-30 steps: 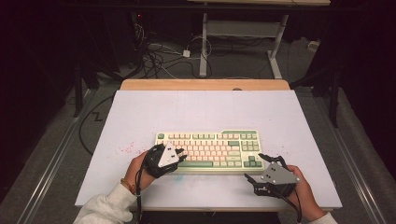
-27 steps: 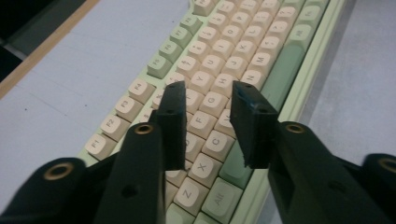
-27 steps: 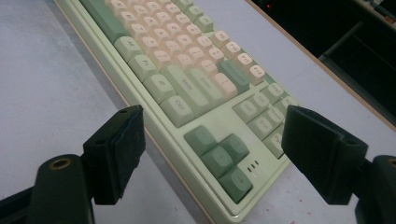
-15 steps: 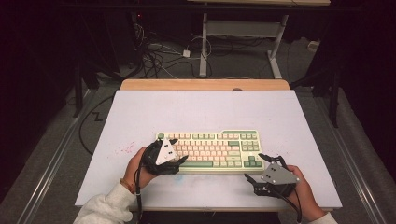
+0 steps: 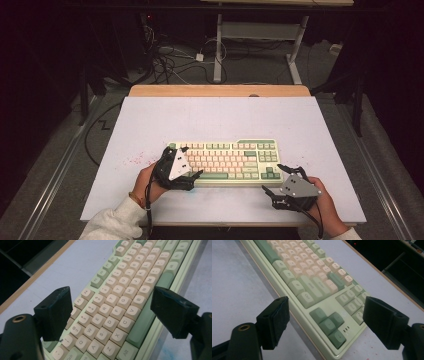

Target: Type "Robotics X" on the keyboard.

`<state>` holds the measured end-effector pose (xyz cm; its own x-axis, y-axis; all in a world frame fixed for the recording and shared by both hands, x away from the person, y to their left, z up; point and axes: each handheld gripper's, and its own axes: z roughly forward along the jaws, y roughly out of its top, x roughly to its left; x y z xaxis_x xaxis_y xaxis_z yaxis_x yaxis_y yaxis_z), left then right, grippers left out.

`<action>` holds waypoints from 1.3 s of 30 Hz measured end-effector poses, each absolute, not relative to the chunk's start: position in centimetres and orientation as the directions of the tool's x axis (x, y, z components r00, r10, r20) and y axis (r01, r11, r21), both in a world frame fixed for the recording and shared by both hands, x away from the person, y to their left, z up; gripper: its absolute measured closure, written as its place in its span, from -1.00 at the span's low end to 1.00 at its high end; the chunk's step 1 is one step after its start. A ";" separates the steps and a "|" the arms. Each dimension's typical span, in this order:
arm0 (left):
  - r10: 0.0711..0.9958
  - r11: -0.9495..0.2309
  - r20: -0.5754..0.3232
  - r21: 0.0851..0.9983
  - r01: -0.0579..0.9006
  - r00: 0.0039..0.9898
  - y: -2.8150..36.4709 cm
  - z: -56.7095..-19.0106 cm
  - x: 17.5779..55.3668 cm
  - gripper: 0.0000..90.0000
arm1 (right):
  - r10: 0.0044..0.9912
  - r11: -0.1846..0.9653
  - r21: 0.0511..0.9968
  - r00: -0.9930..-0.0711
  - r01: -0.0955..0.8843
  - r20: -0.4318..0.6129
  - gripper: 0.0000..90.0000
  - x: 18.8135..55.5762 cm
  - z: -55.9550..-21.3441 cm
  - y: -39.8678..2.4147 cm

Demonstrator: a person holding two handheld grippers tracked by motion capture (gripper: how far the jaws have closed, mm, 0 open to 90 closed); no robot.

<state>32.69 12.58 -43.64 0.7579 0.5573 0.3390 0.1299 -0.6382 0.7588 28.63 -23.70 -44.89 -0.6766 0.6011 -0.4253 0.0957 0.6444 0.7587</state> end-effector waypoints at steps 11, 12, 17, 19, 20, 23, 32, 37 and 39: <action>0.557 -0.633 0.350 0.766 0.112 0.753 13.1 -43.3 32.3 -0.62 | 0.602 0.640 0.763 -0.676 0.088 -0.426 -0.51 28.5 -44.7 -23.7; 0.556 -0.634 0.351 0.765 0.112 0.754 13.2 -43.3 32.3 -0.62 | 0.602 0.639 0.764 -0.676 0.089 -0.425 -0.51 28.5 -44.7 -23.7; 0.557 -0.636 0.355 0.763 0.111 0.750 13.4 -43.4 32.2 -0.62 | 0.606 0.637 0.765 -0.674 0.092 -0.423 -0.51 28.5 -44.7 -23.7; 0.558 -0.637 0.353 0.762 0.116 0.751 13.6 -43.5 32.2 -0.62 | 0.605 0.636 0.766 -0.675 0.093 -0.421 -0.51 28.5 -44.7 -23.7; 0.559 -0.639 0.354 0.760 0.117 0.750 13.6 -43.5 32.2 -0.62 | 0.606 0.636 0.766 -0.675 0.093 -0.421 -0.51 28.5 -44.7 -23.7; 0.559 -0.640 0.354 0.759 0.119 0.750 13.9 -43.6 32.1 -0.62 | 0.606 0.634 0.767 -0.677 0.095 -0.418 -0.51 28.6 -44.7 -23.7; 0.583 -0.614 0.334 0.778 0.132 0.741 15.3 -43.8 31.8 -0.57 | 0.621 0.610 0.785 -0.683 0.113 -0.384 -0.45 28.9 -44.6 -23.7; 0.590 -0.615 0.324 0.774 0.151 0.740 15.8 -44.2 31.8 -0.59 | 0.646 0.577 0.806 -0.678 0.132 -0.351 -0.44 29.2 -44.0 -23.9; 0.594 -0.617 0.326 0.771 0.156 0.735 16.0 -44.3 31.7 -0.59 | 0.644 0.577 0.805 -0.683 0.137 -0.345 -0.42 29.3 -43.8 -24.0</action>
